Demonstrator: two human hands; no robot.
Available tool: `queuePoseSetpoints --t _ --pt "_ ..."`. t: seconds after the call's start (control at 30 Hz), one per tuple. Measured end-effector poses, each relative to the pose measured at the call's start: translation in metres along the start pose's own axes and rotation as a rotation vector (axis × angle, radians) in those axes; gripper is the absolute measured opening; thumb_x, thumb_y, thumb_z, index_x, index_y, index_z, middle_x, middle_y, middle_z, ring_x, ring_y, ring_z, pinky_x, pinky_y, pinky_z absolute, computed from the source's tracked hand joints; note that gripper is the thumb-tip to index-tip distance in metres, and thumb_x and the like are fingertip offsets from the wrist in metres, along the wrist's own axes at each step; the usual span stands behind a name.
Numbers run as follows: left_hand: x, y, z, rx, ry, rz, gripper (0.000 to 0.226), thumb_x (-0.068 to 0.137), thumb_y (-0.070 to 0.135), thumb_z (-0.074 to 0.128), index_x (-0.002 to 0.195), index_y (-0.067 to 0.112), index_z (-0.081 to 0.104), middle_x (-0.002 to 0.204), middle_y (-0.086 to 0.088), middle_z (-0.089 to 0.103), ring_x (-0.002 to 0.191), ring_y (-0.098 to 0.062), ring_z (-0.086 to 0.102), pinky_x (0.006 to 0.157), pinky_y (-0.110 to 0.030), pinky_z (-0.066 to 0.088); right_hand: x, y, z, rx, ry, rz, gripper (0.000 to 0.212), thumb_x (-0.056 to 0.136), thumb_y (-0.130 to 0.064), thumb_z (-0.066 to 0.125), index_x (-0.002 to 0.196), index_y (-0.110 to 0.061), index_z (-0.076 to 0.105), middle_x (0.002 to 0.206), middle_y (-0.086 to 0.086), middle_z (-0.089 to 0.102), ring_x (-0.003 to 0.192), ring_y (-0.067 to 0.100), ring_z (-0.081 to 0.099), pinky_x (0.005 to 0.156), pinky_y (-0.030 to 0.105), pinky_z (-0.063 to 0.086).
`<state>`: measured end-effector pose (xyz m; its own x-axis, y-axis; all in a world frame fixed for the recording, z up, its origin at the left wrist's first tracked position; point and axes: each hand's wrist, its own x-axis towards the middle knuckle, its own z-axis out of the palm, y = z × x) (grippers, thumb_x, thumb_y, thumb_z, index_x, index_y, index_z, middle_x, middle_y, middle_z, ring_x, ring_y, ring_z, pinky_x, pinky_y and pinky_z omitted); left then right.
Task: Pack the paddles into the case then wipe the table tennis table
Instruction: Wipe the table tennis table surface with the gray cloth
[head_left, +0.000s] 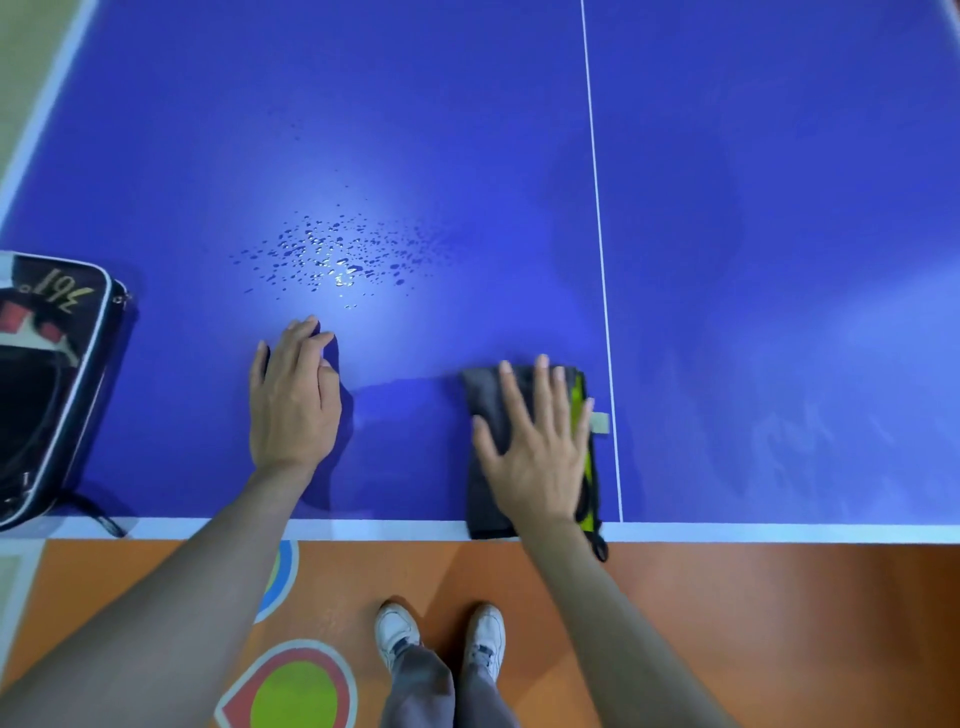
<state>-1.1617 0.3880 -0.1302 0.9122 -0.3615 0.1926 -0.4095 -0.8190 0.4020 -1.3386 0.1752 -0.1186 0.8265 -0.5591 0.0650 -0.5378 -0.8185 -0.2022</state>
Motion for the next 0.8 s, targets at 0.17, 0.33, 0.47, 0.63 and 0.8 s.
queuePoseSetpoints --t 0.17,0.33,0.47,0.63,0.8 --pt "0.000 0.003 0.001 0.025 0.017 -0.006 0.042 0.105 0.020 0.026 0.129 0.008 0.058 0.152 -0.008 0.052 0.148 -0.024 0.040 0.126 -0.051 0.022 0.008 0.051 -0.009 -0.067 -0.011 0.056 0.066 0.100 -0.062 0.039 0.162 -0.038 0.029 0.172 0.001 0.019 0.159 0.023 0.016 0.125 0.060 0.014" --pt "0.000 0.002 0.003 0.034 0.032 -0.020 0.040 0.106 0.020 0.026 0.127 0.008 0.057 0.150 -0.010 0.052 0.147 -0.026 0.041 0.125 -0.053 0.021 0.007 0.046 -0.005 -0.076 -0.018 0.074 0.065 0.101 -0.060 0.036 0.162 -0.040 0.025 0.173 0.001 0.016 0.160 0.023 0.013 0.126 0.060 0.011" --pt "0.001 0.003 0.000 -0.047 -0.004 -0.052 0.043 0.107 0.023 0.023 0.137 0.010 0.050 0.156 -0.008 0.047 0.152 -0.026 0.033 0.126 -0.055 0.019 0.006 0.037 -0.001 -0.079 -0.040 0.116 0.063 0.103 -0.058 0.032 0.163 -0.042 0.020 0.173 0.002 0.013 0.160 0.024 0.010 0.125 0.063 0.011" --pt "0.001 -0.001 -0.009 -0.353 0.004 -0.112 0.047 0.107 0.025 0.024 0.143 0.008 0.049 0.160 -0.006 0.042 0.156 -0.024 0.025 0.127 -0.053 0.018 -0.006 -0.039 0.012 -0.069 -0.036 0.199 0.062 0.104 -0.055 0.027 0.164 -0.040 0.019 0.174 0.004 0.009 0.161 0.024 0.005 0.125 0.064 0.006" --pt "0.009 -0.031 -0.034 -0.416 0.017 -0.117 0.041 0.107 0.022 0.030 0.137 0.007 0.055 0.151 -0.007 0.053 0.151 -0.025 0.035 0.122 -0.054 0.028 -0.018 -0.142 0.032 -0.084 -0.029 0.125 0.063 0.104 -0.053 0.033 0.164 -0.035 0.023 0.173 0.006 0.011 0.160 0.027 0.007 0.123 0.067 0.008"
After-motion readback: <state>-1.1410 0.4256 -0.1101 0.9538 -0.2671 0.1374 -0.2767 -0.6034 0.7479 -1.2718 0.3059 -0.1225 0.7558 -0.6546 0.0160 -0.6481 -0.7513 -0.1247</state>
